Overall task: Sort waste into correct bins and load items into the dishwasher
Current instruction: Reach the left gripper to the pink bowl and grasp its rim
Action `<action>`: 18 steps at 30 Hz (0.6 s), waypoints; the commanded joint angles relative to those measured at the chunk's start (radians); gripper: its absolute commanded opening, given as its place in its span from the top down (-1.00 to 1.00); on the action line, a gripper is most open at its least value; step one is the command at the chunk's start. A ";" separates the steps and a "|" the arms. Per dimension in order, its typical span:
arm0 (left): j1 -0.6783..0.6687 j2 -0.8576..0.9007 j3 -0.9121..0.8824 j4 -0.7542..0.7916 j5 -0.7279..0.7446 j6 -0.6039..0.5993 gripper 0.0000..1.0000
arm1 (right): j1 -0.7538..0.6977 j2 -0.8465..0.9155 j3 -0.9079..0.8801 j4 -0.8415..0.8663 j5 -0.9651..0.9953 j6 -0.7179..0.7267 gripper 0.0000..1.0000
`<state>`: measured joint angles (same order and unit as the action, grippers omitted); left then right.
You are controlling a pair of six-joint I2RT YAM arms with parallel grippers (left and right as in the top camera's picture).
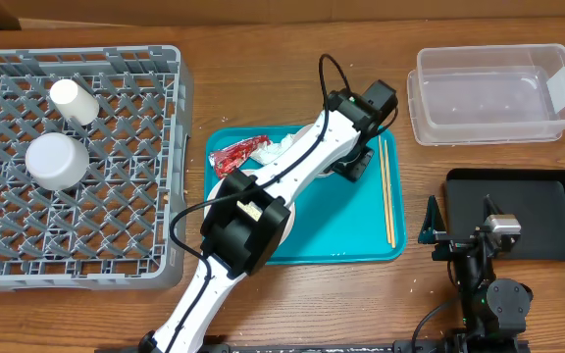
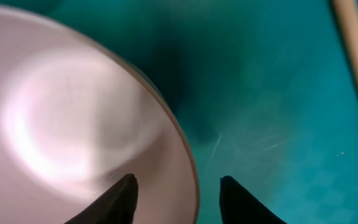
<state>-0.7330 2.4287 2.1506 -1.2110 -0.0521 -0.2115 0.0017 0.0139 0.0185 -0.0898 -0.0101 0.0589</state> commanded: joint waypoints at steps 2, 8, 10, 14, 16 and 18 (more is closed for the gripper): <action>-0.008 0.004 -0.008 0.003 0.026 -0.035 0.38 | 0.003 -0.009 -0.011 0.006 0.008 -0.004 -0.99; -0.007 -0.003 0.077 -0.072 0.027 -0.051 0.91 | 0.003 -0.009 -0.011 0.006 0.008 -0.004 -0.99; -0.007 -0.008 0.139 -0.123 0.027 -0.063 0.92 | 0.003 -0.009 -0.011 0.006 0.008 -0.004 -0.99; -0.001 -0.011 0.311 -0.240 0.043 -0.092 0.92 | 0.003 -0.009 -0.011 0.006 0.008 -0.004 -0.99; 0.008 -0.015 0.393 -0.283 0.076 -0.092 0.92 | 0.003 -0.009 -0.011 0.006 0.008 -0.004 -0.99; 0.028 -0.025 0.470 -0.323 0.118 -0.092 0.92 | 0.003 -0.009 -0.011 0.006 0.008 -0.004 -0.99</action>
<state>-0.7303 2.4340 2.5088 -1.4990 -0.0044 -0.2825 0.0017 0.0139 0.0185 -0.0902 -0.0105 0.0589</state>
